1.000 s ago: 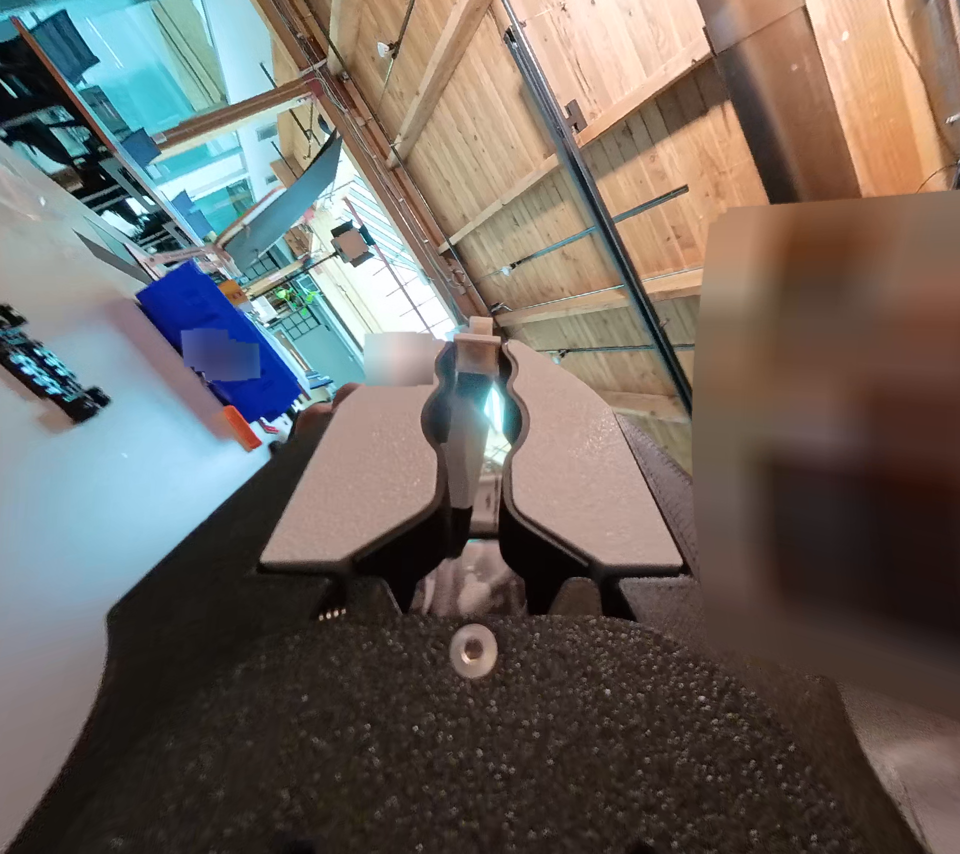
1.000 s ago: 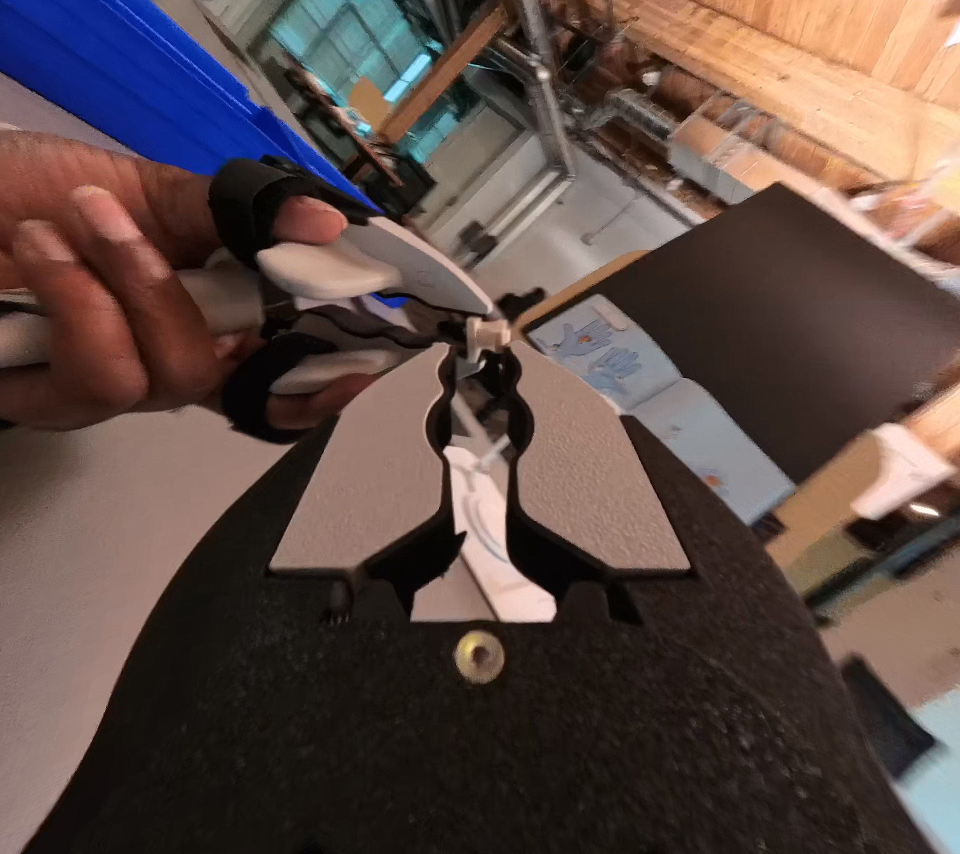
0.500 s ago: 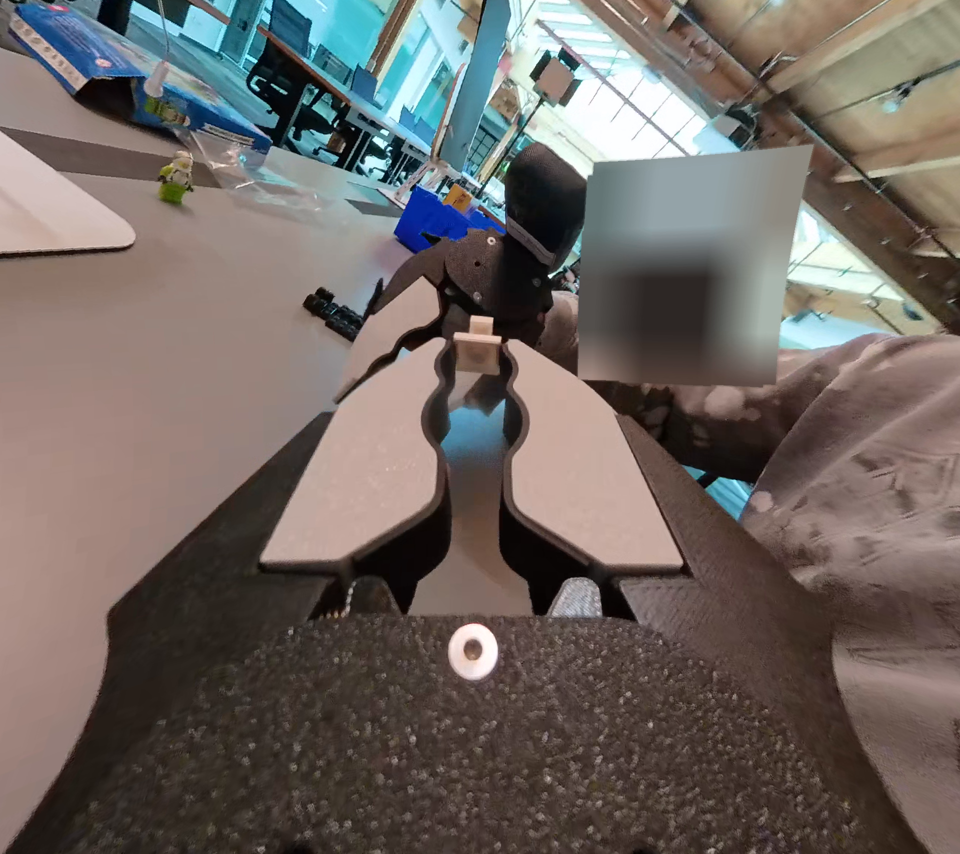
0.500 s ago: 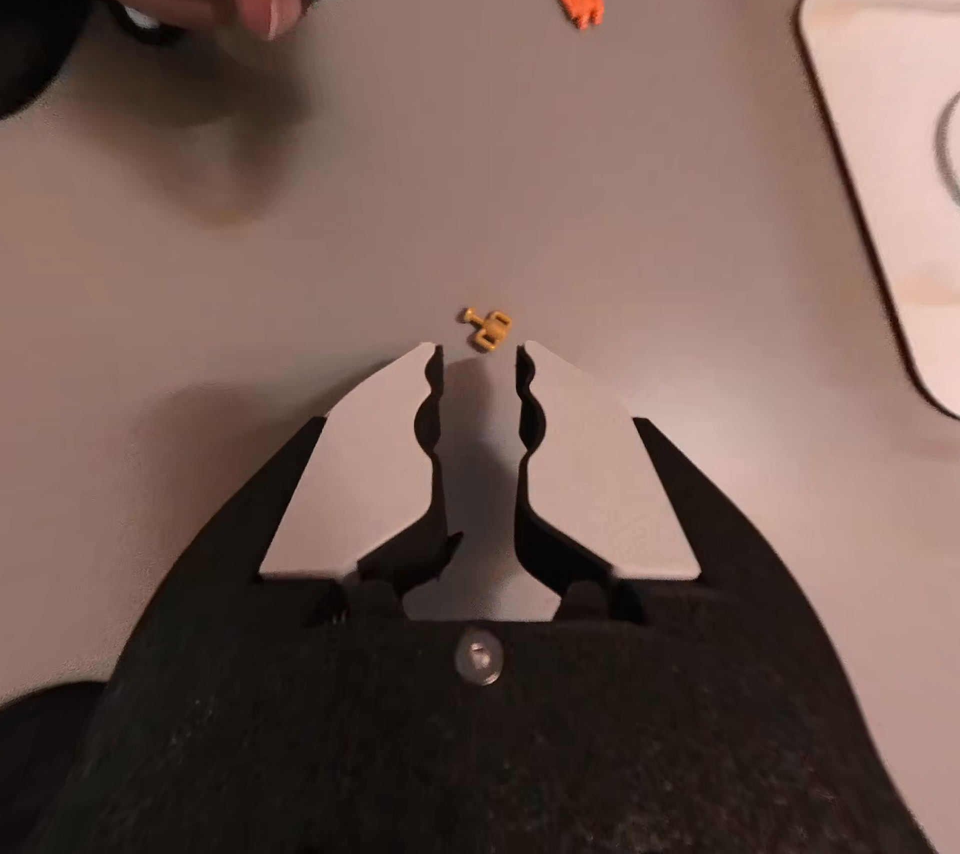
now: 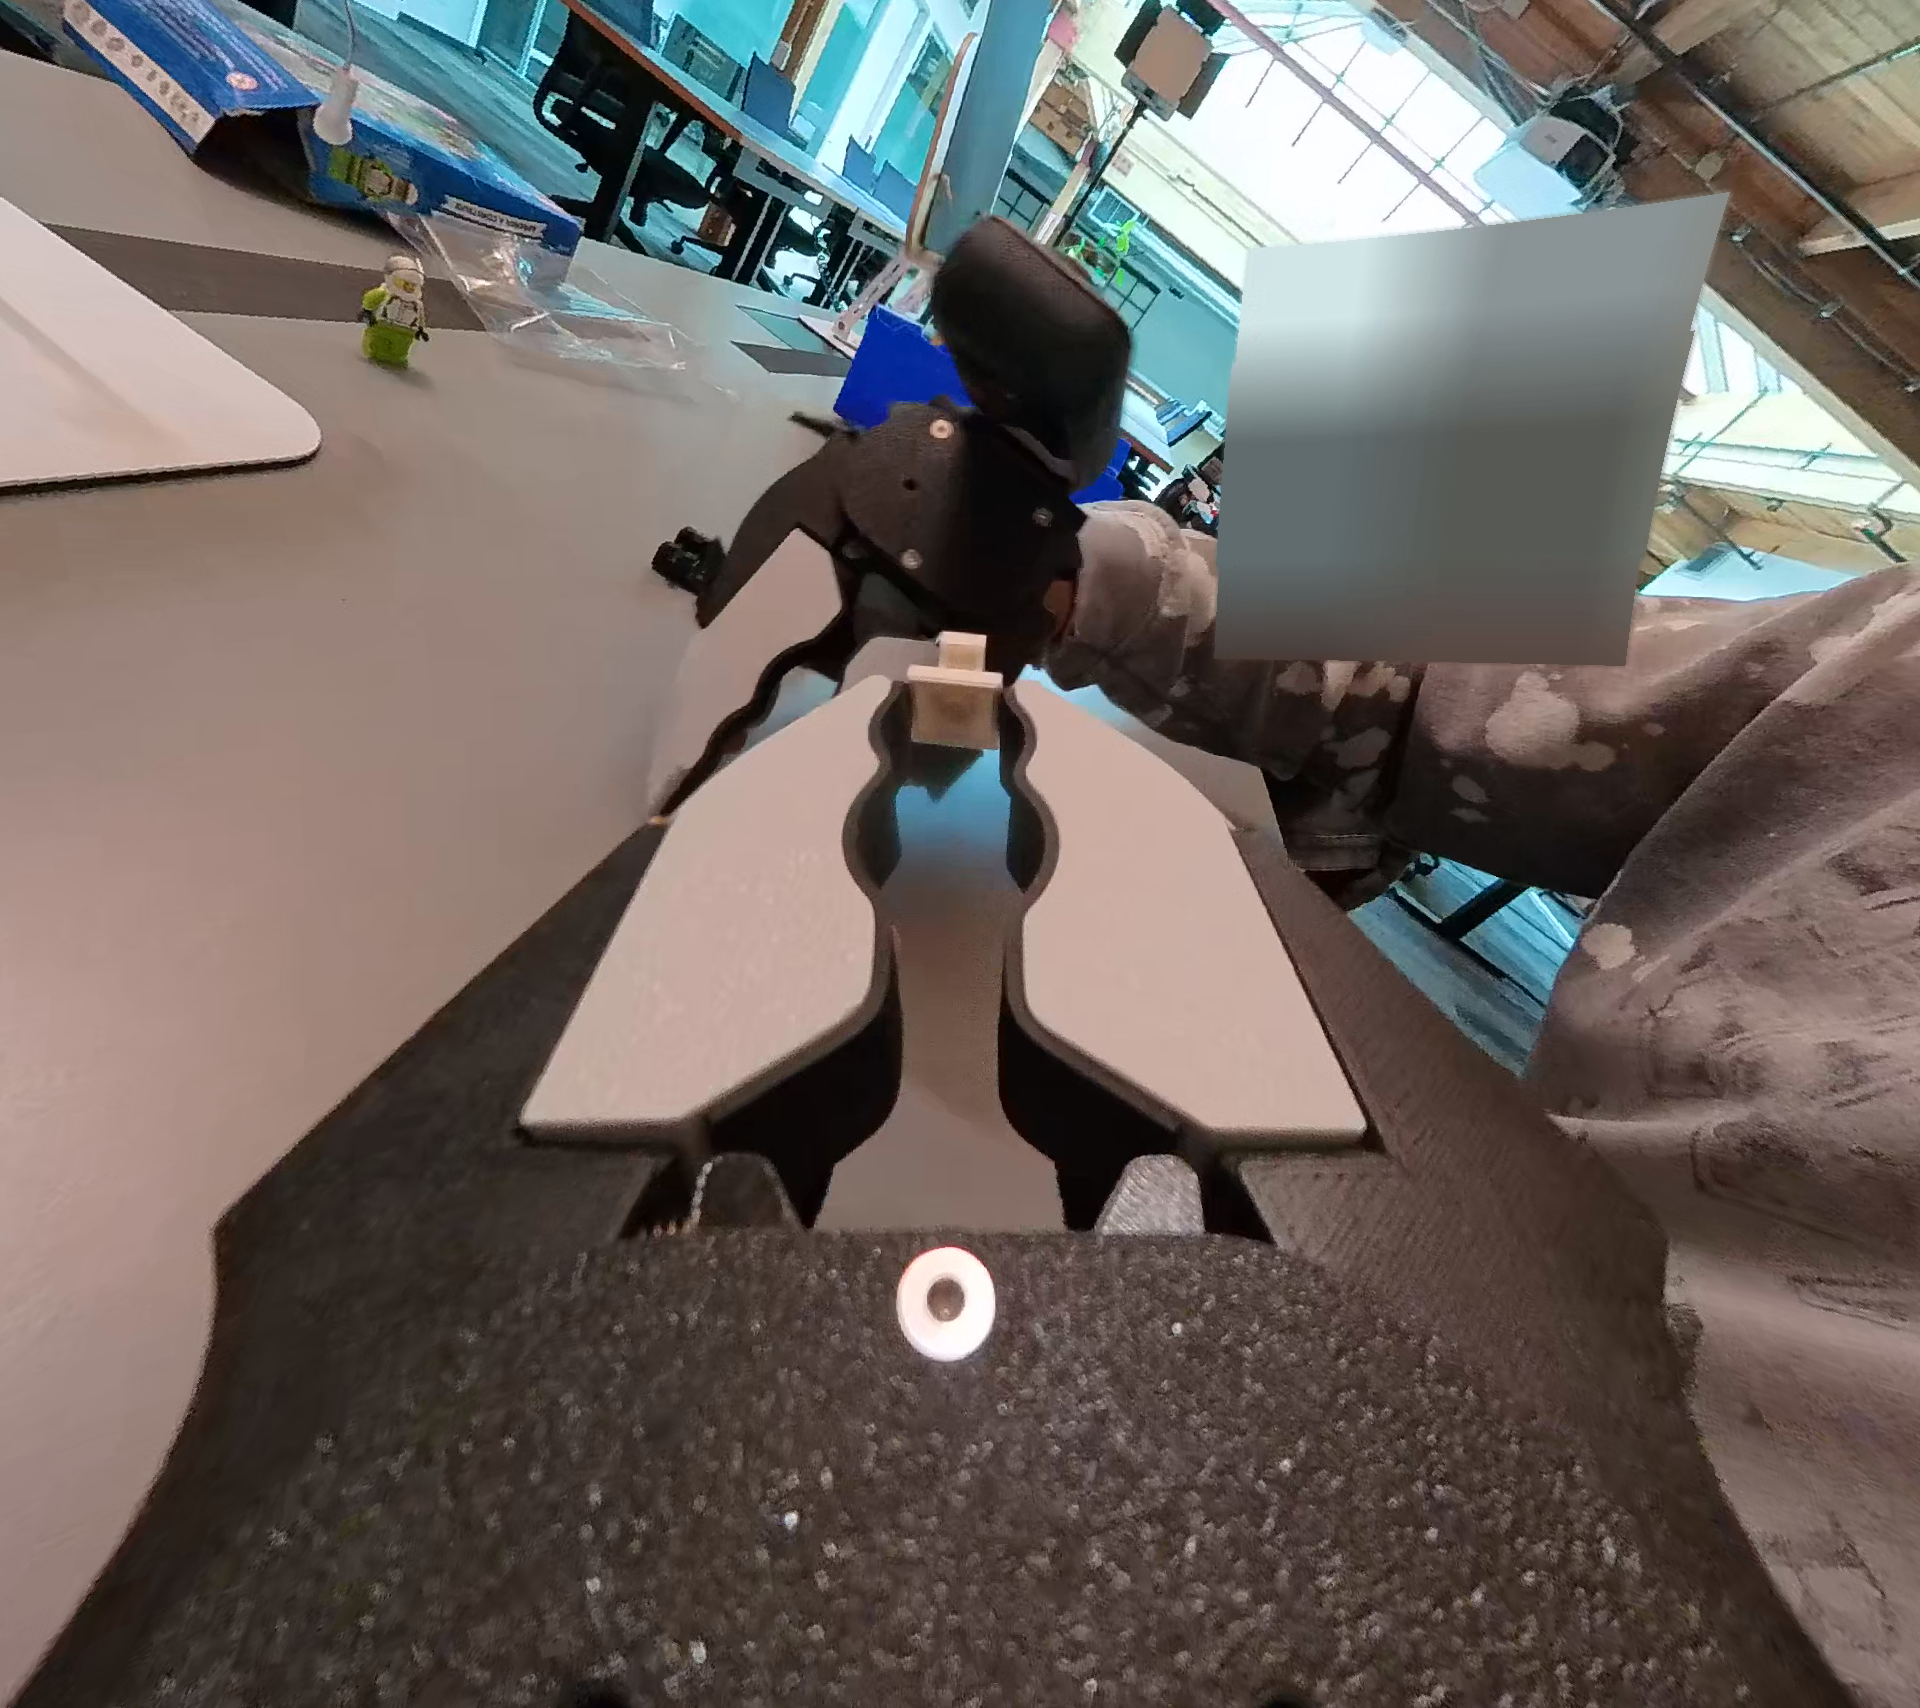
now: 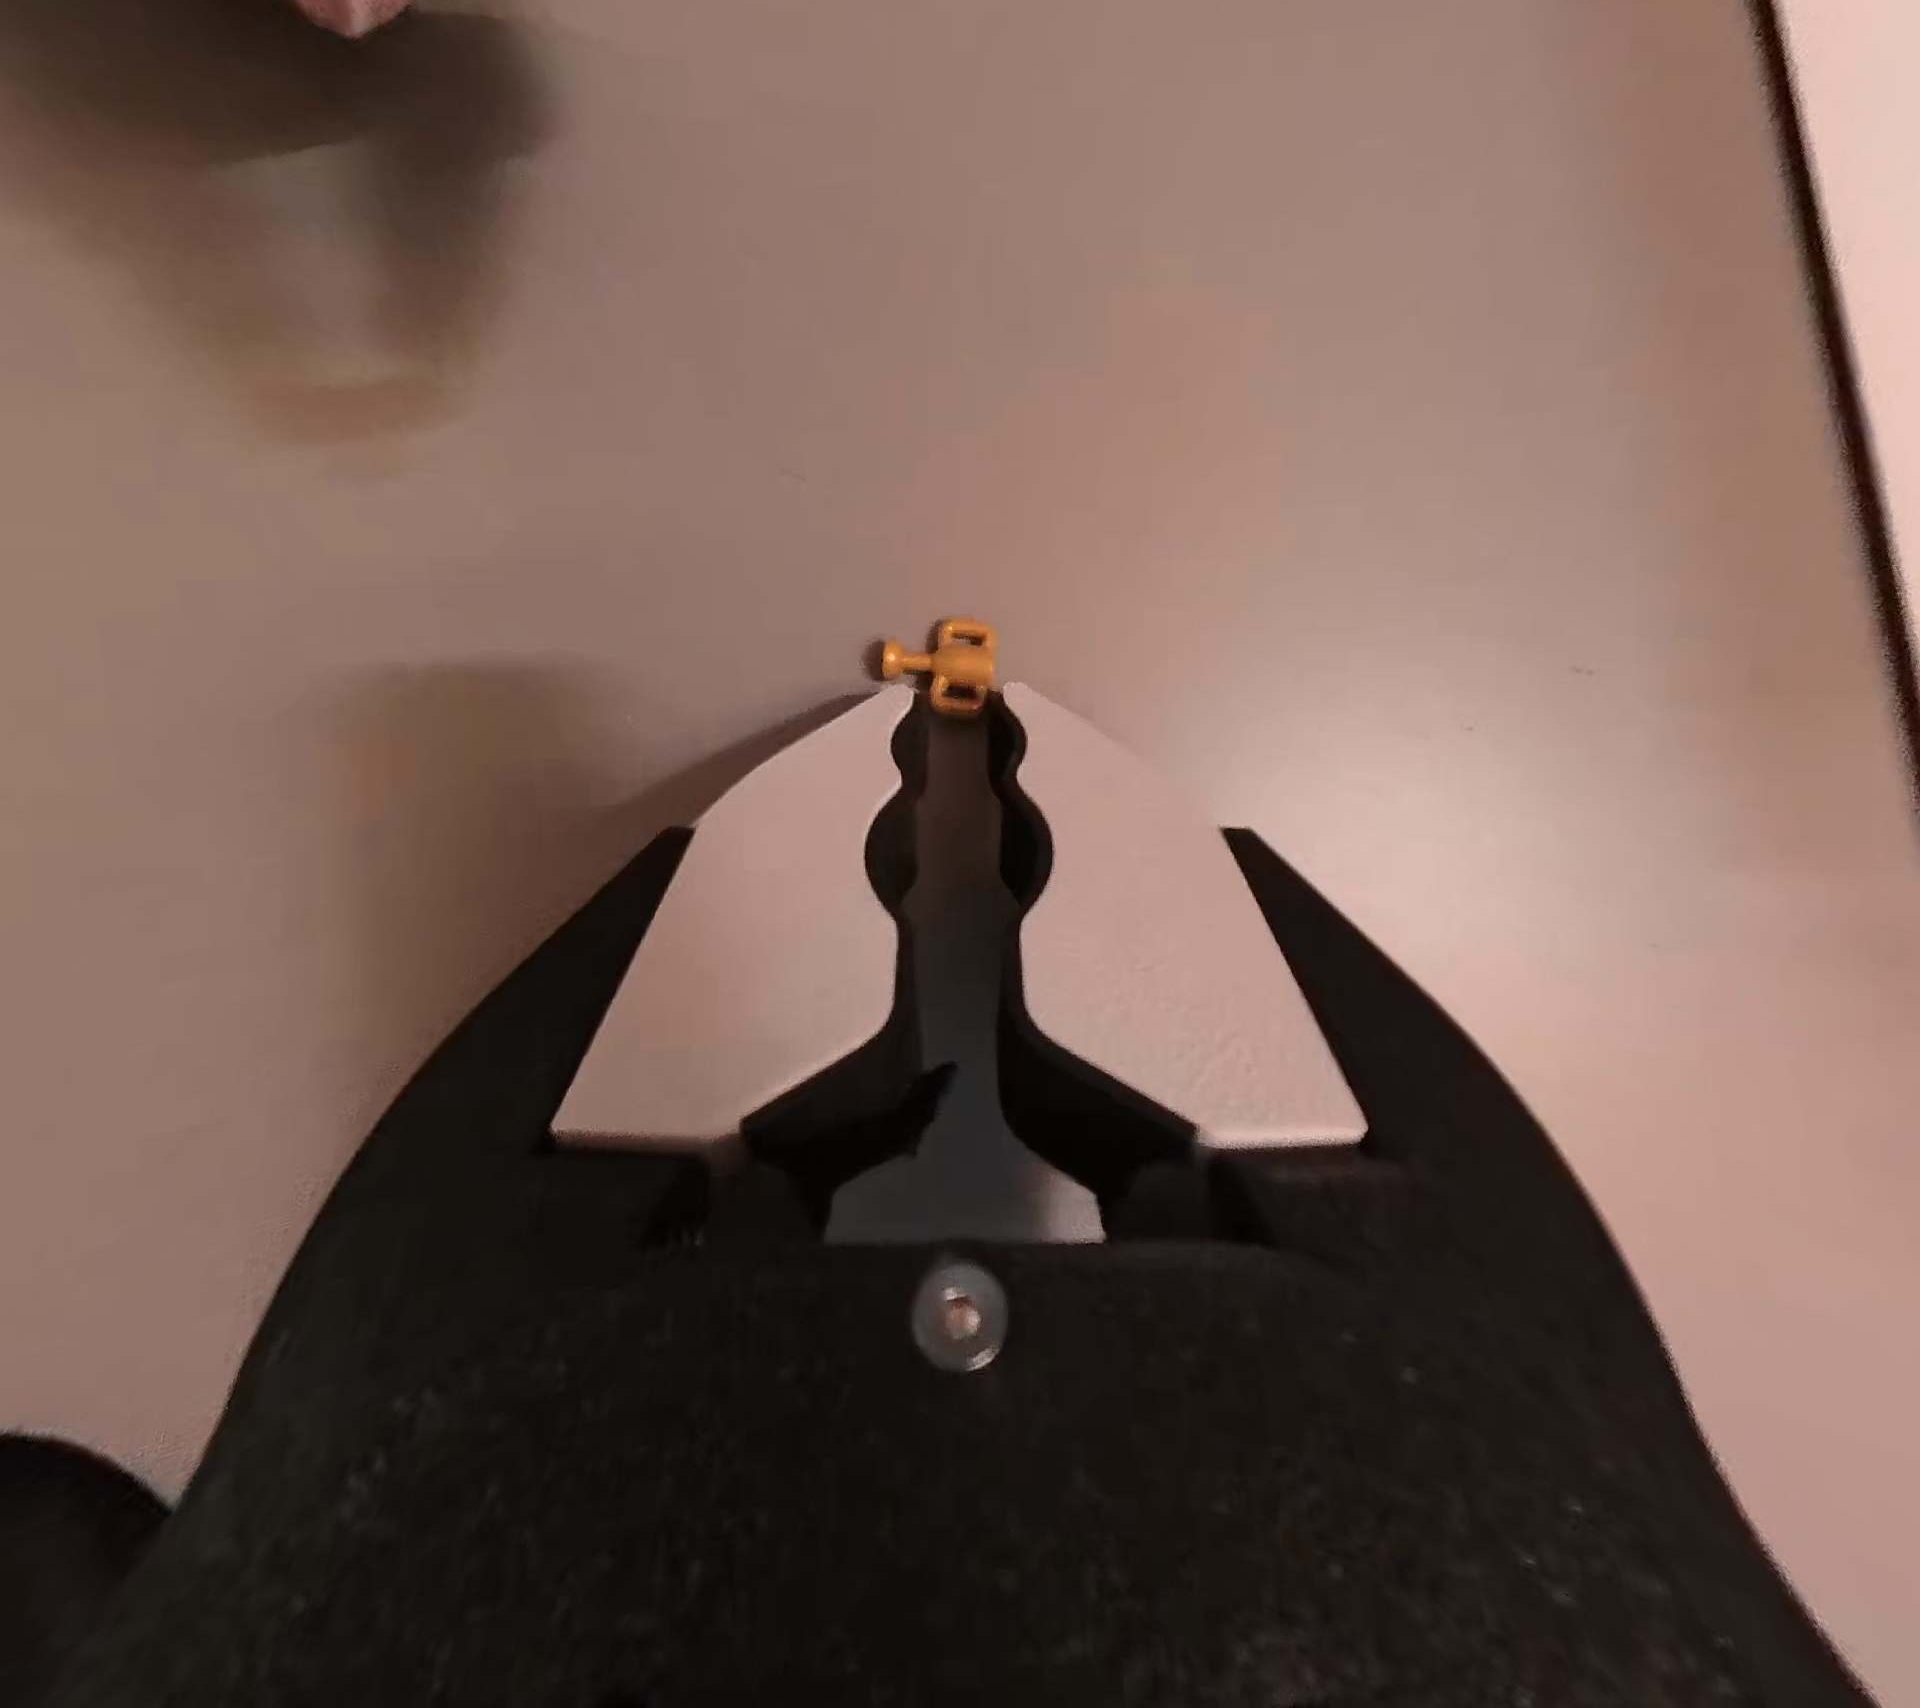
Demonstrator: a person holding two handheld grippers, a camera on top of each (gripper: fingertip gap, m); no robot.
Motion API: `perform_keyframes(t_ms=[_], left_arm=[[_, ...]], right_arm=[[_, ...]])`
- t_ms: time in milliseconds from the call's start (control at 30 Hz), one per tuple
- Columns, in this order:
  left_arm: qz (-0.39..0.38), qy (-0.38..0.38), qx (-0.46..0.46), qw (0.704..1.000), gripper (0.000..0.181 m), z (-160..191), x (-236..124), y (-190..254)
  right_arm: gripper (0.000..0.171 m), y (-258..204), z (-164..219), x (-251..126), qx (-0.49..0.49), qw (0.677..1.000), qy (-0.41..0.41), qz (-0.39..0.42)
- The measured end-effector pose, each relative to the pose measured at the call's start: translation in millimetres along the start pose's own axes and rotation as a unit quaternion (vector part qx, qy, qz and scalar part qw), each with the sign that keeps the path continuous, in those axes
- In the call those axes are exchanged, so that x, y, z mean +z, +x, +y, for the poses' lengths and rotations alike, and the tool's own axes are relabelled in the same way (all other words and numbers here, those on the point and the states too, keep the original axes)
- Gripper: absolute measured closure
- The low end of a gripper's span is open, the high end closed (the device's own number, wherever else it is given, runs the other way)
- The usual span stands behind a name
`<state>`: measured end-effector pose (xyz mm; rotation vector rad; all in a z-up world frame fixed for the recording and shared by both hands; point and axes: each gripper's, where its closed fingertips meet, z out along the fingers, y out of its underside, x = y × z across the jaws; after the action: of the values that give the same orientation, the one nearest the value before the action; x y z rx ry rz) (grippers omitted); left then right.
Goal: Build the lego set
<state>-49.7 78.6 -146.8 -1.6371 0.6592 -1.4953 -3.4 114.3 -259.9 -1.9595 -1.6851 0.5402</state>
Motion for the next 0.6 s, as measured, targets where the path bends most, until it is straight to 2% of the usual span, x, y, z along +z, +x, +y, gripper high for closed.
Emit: perform_keyframes(t_ms=[100,167,200,267,333,400,467,600], left_arm=[[-0.008,-0.006,0.001,1.000,0.165,2,0,-4],[-0.015,-0.006,0.005,1.000,0.165,2,-1,-6],[-0.019,-0.008,0.008,1.000,0.165,2,-1,-7],[-0.026,-0.011,0.014,1.000,0.165,3,-1,-8],[-0.029,-0.012,0.018,0.999,0.165,3,-1,-9],[-0.033,-0.016,0.020,0.999,0.165,5,0,-10],[-0.037,-0.019,0.023,0.999,0.165,6,0,-10],[-0.041,-0.024,0.024,0.999,0.165,9,1,-12]], right_arm=[[0.161,5,-5,-7,-0.071,0.995,0.000,0.069],[0.161,14,-9,-16,-0.153,0.976,-0.002,0.152],[0.161,18,-10,-20,-0.207,0.958,-0.010,0.198],[0.161,22,-10,-27,-0.323,0.902,-0.030,0.285],[0.161,18,-6,-28,-0.402,0.852,-0.043,0.333],[0.161,13,0,-27,-0.440,0.825,-0.047,0.353],[0.161,13,10,-25,-0.442,0.824,-0.058,0.350],[0.161,6,17,-27,-0.429,0.845,-0.058,0.314]])
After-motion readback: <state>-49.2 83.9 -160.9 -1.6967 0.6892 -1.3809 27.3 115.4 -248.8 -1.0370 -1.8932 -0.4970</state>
